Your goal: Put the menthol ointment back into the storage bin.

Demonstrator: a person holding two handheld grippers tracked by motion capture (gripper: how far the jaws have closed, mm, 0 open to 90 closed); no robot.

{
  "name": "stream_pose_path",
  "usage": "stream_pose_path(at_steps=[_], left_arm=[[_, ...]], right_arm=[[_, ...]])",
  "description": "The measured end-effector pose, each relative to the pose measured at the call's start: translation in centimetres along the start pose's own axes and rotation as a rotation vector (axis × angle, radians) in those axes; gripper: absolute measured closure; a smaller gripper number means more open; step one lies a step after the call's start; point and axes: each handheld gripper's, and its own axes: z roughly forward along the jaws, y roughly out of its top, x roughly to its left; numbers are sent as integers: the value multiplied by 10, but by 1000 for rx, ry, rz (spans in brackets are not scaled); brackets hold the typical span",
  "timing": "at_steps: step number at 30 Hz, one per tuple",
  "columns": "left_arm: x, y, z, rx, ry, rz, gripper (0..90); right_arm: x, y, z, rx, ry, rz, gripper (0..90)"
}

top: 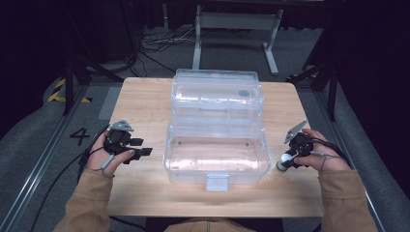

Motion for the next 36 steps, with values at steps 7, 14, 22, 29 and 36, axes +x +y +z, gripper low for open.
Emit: stream_pose_path(at_steps=[7,14,22,29,36], left_arm=[[0,0,-1,0,4,-2,439],[0,-1,-2,2,6,-6,439],[1,-2,-2,-1,7,-11,439],[2,-3,-2,-1,7,-13,439],[2,-3,-3,-2,6,-15,439]], right_arm=[[1,6,-14,-17,-8,-20,504],[3,12,-22,-7,-3,-39,504],[7,22,-38,-11,-6,-83,504],[12,28,-50,-12,-12,-107,504],[19,35,-63,-17,-6,-144,504]])
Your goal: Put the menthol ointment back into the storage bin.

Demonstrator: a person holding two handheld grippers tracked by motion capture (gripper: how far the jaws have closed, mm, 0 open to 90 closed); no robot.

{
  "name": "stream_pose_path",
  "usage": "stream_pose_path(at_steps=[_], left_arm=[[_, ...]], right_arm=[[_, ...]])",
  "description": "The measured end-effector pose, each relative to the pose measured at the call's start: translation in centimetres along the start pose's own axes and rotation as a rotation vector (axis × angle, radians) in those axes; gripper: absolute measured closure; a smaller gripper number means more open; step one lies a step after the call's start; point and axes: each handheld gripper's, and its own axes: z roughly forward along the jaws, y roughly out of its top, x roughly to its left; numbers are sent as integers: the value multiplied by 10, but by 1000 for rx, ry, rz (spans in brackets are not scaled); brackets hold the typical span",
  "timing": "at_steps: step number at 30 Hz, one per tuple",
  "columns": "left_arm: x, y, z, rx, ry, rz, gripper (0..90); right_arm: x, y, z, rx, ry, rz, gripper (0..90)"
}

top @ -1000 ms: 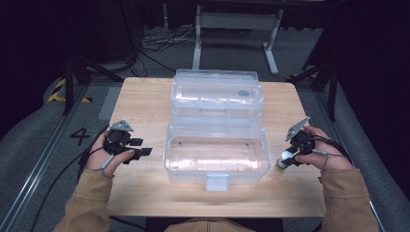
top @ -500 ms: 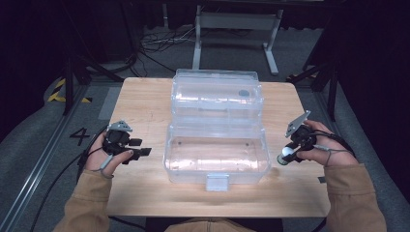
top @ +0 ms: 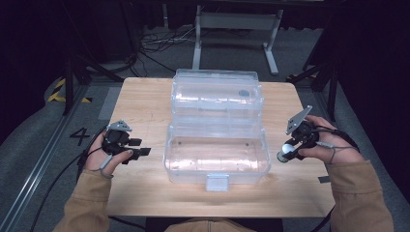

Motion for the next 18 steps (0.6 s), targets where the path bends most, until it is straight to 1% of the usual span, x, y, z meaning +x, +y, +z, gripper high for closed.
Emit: stream_pose_path(at_steps=[2,4,8,11,13,14,15,18], left_arm=[[0,0,0,-2,3,0,439],[1,0,-1,-4,2,-1,439],[1,-1,-1,-3,2,2,439],[1,-2,-2,-2,4,-1,439],[2,-2,-3,-4,4,-6,439],[1,-2,-3,-4,5,-8,439],[2,-3,-3,-6,6,-8,439],[2,-3,-3,-5,8,-9,439]], right_arm=[[3,3,-4,6,-1,-3,504],[4,5,-6,3,4,-20,504],[8,10,-12,12,-5,-30,504],[9,14,-15,2,-7,-37,504],[11,16,-18,5,-8,-34,504],[11,17,-19,1,-8,-47,504],[12,18,-20,-1,-7,-43,504],[13,22,-24,-10,-3,-54,504]])
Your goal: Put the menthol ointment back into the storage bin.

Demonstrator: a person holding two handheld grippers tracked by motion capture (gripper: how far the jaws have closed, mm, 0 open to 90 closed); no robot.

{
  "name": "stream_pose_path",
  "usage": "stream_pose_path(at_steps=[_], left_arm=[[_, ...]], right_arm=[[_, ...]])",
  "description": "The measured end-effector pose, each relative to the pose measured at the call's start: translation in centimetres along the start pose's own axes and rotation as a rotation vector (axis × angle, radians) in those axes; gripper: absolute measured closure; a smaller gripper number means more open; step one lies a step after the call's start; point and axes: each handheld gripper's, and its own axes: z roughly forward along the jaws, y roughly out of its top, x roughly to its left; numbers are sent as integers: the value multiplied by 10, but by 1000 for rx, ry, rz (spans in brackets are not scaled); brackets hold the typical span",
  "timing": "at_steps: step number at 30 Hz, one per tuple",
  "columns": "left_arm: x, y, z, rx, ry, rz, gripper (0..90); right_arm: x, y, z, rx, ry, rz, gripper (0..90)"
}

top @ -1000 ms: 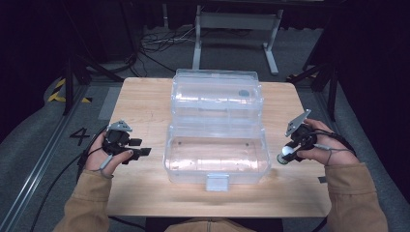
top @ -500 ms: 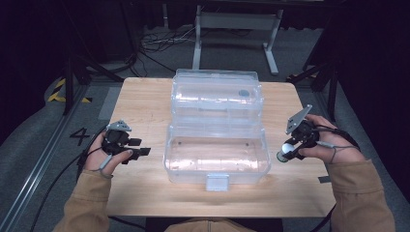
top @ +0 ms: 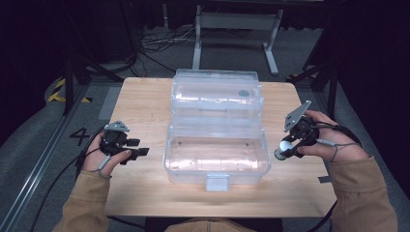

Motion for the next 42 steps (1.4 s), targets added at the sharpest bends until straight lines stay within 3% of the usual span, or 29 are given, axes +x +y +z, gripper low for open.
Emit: stream_pose_path(at_steps=[6,17,38,42], left_arm=[[0,-1,-1,-2,1,-3,439],[0,-1,-1,-3,-1,-8,439],[1,-2,-1,-3,0,-4,439],[2,-2,-1,-2,1,-3,439]], right_arm=[[2,6,-3,-2,7,10,504],[9,22,-10,6,3,-23,504],[23,50,-5,10,30,-126,504],[24,54,1,16,40,-167,504]])
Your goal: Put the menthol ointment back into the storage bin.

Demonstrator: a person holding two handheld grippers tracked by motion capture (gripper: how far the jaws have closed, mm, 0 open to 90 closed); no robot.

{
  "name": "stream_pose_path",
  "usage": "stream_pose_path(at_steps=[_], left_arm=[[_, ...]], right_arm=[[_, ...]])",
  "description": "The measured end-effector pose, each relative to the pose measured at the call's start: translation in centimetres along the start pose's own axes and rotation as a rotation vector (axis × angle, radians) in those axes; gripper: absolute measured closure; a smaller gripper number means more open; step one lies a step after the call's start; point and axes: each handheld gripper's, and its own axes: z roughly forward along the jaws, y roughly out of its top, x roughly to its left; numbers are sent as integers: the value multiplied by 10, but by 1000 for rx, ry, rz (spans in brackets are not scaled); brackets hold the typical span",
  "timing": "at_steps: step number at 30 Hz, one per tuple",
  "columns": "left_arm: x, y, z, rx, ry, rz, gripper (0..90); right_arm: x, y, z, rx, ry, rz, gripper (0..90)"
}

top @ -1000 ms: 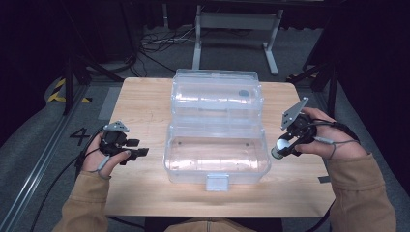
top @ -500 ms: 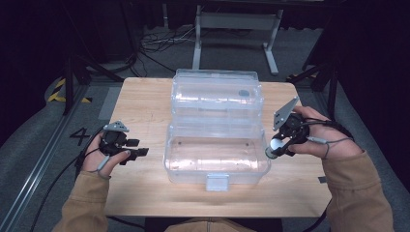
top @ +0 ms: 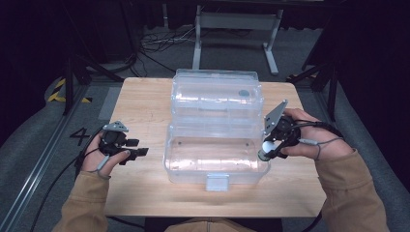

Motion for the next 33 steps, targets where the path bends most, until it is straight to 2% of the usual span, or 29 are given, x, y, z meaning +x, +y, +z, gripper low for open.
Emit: stream_pose_path(at_steps=[6,13,33], left_arm=[[0,0,0,-1,-1,0,439],[0,-1,0,1,0,-6,439],[1,-1,1,5,-2,-7,439]], right_arm=[[0,3,8,4,19,-29,504],[-1,5,16,12,33,-41,504],[-1,2,47,46,73,-20,504]])
